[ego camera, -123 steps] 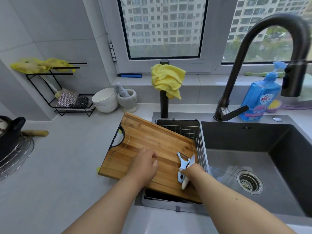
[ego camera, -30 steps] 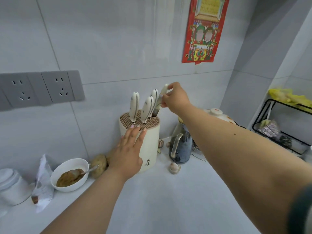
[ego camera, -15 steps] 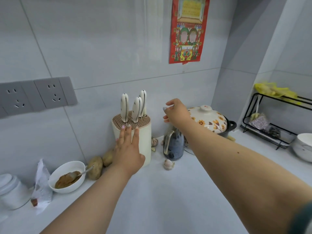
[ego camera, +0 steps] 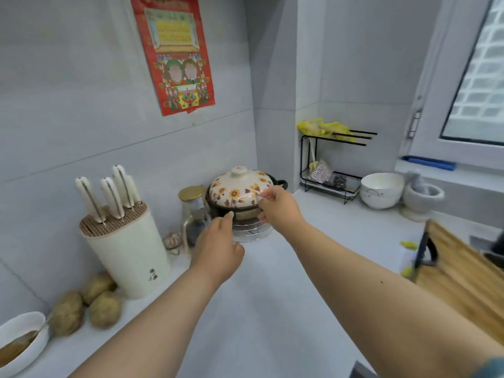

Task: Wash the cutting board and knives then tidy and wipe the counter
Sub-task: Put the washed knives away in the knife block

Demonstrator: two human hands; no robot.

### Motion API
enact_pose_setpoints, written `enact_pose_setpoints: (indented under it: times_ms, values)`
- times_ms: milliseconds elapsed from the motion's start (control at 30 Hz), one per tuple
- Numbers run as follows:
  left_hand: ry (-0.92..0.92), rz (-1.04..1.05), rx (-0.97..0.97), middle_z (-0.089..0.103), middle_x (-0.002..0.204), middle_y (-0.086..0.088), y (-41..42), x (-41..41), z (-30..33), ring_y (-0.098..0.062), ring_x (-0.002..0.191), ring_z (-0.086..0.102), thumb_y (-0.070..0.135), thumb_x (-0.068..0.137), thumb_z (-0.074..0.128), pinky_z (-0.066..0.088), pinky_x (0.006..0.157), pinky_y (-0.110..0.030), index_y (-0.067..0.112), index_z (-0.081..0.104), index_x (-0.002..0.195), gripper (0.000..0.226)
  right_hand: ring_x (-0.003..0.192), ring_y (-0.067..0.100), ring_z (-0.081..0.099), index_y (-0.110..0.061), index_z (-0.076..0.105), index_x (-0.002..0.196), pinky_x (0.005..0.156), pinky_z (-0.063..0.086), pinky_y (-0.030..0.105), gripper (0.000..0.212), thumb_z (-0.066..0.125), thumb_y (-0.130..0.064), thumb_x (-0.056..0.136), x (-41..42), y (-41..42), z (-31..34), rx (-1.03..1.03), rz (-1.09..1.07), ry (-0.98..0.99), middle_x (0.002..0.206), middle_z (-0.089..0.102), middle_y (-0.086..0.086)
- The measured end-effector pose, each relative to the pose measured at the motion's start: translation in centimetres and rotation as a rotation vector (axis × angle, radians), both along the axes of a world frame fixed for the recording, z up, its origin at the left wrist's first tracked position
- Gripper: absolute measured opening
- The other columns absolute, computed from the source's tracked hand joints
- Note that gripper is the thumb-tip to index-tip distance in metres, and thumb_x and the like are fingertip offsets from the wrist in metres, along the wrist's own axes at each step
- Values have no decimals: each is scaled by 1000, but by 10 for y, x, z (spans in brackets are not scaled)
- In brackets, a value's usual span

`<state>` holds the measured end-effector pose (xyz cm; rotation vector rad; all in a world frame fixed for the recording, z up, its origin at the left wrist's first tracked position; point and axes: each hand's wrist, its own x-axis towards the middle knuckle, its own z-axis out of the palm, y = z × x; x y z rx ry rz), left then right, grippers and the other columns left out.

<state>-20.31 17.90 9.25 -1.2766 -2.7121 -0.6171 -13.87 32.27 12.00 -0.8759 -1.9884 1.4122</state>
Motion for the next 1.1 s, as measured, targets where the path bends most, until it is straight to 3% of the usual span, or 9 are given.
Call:
enact_pose_setpoints:
  times_ms: [233,333,567,633,733,800,867,1000,1100]
  values:
    - [-57,-233,-42,37,144,-5,95,96,-13,-22,132,38,20,86,52,35,104,-32,15,34,143,60,64,16,63,-19,54,88,71,56,38,8,54,-23,94,135,81,-38,-76,-269,-32,83,59,-1]
    - [-80,-352,-69,36,144,-3,131,141,-20,-21,125,45,20,88,50,37,100,-29,16,36,141,55,77,22,66,-23,52,80,73,55,40,14,54,-25,94,203,111,-61,-104,-436,-91,80,59,-2]
    - [-154,-567,-158,40,136,2,193,246,-50,-16,109,53,21,90,49,43,88,-23,17,45,133,43,79,22,59,-21,53,88,74,54,39,7,51,-23,94,363,143,-123,-204,-795,-357,93,62,6]
    - [-162,-604,-178,45,129,1,210,272,-55,-16,106,54,18,88,48,48,87,-28,16,49,126,38,93,27,60,-15,57,104,81,53,41,17,52,-27,92,402,153,-140,-230,-866,-528,108,61,11]
    - [-153,-650,-195,46,126,0,233,303,-60,-17,106,52,20,87,48,48,87,-32,17,48,124,37,122,35,47,-9,39,136,100,42,45,51,51,-35,94,443,165,-159,-330,-842,-766,137,46,16]
    - [-121,-674,-210,45,129,1,245,320,-64,-18,104,53,24,89,47,46,82,-29,18,46,127,39,126,37,44,-9,34,140,103,40,47,58,49,-41,94,459,172,-174,-425,-801,-832,140,42,17]
    - [-122,-683,-232,41,134,2,254,333,-69,-17,103,53,25,92,48,40,77,-25,18,43,133,42,126,36,45,-10,37,140,103,41,46,59,46,-44,93,468,181,-192,-512,-738,-904,140,45,15]
    - [-174,-694,-222,41,133,-2,266,348,-79,-17,116,46,24,91,50,42,97,-30,14,44,132,43,125,31,48,-10,51,133,102,41,42,48,44,-36,93,477,191,-216,-525,-576,-1004,136,51,11]
    - [-176,-666,-227,42,132,-1,271,351,-82,-17,116,47,23,91,50,42,97,-30,15,45,131,41,126,32,46,-12,45,138,105,39,44,50,41,-34,93,481,203,-231,-540,-504,-1068,140,46,11]
